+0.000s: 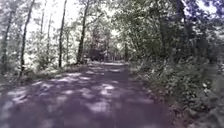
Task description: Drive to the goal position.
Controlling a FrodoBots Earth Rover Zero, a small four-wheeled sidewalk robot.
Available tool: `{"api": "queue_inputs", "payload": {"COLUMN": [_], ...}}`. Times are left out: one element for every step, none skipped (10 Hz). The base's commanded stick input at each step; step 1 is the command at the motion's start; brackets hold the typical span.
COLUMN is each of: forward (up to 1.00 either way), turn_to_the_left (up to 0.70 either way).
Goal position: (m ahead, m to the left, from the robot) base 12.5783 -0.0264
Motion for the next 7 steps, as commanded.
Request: {"api": "queue_inputs", "payload": {"forward": [0.45, 0.45, 0.45, 0.45, 0.45, 0.45, 0.45], "turn_to_the_left": [0.0, 0.0, 0.0, 0.0, 0.0, 0.0, 0.0]}}
